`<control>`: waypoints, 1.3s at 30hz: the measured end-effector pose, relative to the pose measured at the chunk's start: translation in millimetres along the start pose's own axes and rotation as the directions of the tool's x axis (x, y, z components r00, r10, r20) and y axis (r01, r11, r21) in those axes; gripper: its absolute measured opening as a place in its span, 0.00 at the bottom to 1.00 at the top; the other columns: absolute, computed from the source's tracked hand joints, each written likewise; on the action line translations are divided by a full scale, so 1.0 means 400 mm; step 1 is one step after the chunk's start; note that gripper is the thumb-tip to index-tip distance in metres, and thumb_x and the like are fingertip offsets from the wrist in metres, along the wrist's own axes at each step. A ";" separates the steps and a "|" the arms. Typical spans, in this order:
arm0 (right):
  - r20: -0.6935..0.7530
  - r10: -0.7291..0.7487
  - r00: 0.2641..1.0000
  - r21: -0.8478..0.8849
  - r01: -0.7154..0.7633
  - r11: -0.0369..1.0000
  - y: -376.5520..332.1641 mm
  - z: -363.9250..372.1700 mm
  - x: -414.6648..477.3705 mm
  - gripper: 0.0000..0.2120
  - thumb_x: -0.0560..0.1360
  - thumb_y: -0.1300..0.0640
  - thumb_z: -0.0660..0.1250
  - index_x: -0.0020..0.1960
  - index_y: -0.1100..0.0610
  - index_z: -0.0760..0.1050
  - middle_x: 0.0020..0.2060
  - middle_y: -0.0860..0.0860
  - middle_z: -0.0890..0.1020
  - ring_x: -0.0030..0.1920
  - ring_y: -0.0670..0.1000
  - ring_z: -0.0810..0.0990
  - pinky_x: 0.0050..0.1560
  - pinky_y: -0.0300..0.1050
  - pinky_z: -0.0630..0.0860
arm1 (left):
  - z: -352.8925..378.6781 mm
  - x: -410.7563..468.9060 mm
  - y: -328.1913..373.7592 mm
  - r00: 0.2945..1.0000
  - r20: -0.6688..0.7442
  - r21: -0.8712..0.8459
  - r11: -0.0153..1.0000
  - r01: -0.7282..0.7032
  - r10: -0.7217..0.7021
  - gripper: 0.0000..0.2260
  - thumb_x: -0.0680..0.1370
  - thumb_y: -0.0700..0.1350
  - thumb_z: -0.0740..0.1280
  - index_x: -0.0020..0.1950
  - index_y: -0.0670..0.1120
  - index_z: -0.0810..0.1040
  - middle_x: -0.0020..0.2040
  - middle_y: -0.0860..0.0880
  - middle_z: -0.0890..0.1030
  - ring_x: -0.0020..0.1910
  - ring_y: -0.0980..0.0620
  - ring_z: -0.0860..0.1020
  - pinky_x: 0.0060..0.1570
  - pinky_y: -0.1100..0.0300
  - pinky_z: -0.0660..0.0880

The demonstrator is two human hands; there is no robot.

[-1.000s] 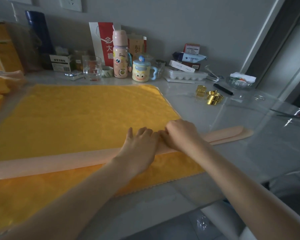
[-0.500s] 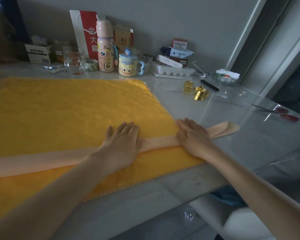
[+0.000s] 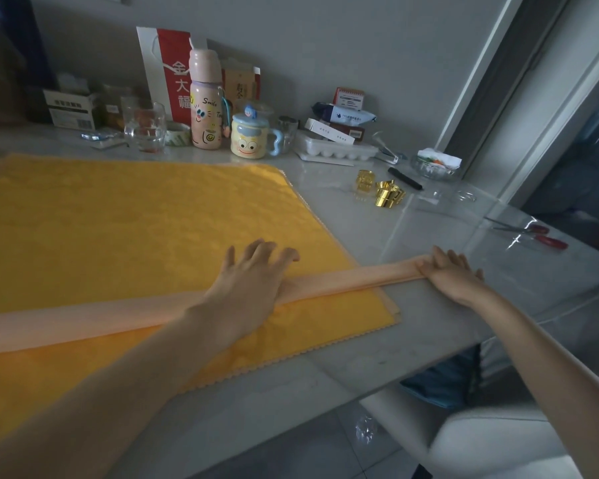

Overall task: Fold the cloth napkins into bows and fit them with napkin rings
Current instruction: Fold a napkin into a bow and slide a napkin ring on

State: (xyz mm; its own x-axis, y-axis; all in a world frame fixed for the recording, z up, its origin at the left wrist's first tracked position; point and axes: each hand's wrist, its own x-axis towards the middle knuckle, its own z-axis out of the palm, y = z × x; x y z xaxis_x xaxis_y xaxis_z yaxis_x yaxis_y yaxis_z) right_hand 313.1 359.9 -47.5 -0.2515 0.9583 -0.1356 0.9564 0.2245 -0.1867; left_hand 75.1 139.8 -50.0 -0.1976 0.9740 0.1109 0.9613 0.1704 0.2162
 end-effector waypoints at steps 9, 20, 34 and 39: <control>-0.361 -0.346 0.866 -0.162 0.307 0.938 -0.107 -0.030 -0.011 0.16 0.78 0.55 0.60 0.64 0.58 0.74 0.65 0.54 0.72 0.69 0.54 0.65 0.71 0.52 0.51 | -0.017 0.008 0.026 0.989 0.003 0.030 0.988 -0.149 0.149 0.26 0.76 0.32 0.58 0.68 0.55 0.65 0.74 0.49 0.53 0.75 0.50 0.46 0.73 0.50 0.47; 0.214 -0.507 0.835 0.007 0.518 0.855 -0.190 -0.092 -0.105 0.04 0.71 0.50 0.71 0.41 0.48 0.77 0.42 0.43 0.80 0.46 0.45 0.78 0.50 0.42 0.74 | -0.014 0.008 0.031 0.990 -0.027 0.003 0.990 -0.139 0.139 0.25 0.76 0.30 0.57 0.66 0.54 0.69 0.74 0.49 0.56 0.75 0.50 0.48 0.72 0.51 0.49; 0.285 -0.631 0.722 0.461 0.474 0.750 -0.356 -0.026 -0.379 0.06 0.75 0.55 0.66 0.43 0.58 0.75 0.33 0.48 0.72 0.31 0.43 0.69 0.33 0.38 0.65 | -0.045 0.055 -0.009 0.957 0.288 -0.546 0.814 0.198 -0.039 0.22 0.76 0.62 0.58 0.46 0.44 0.78 0.52 0.43 0.77 0.56 0.43 0.74 0.63 0.45 0.68; 0.230 -0.762 0.606 0.412 0.648 0.640 -0.418 0.047 -0.442 0.17 0.77 0.53 0.64 0.40 0.67 0.74 0.26 0.50 0.71 0.25 0.43 0.68 0.26 0.34 0.63 | -0.045 0.045 -0.035 0.958 0.285 -0.589 0.791 0.164 0.014 0.15 0.73 0.55 0.69 0.47 0.43 0.79 0.53 0.51 0.71 0.57 0.53 0.72 0.60 0.58 0.67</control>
State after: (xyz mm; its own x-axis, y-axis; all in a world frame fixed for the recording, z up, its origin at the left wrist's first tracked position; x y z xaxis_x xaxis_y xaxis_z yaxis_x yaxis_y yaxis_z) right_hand 194.8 149.6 -10.8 -0.9149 0.3689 -0.1640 0.3882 0.6923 -0.6083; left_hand 54.8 152.4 -33.6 -0.1212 0.9784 -0.1675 0.6150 0.2065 0.7610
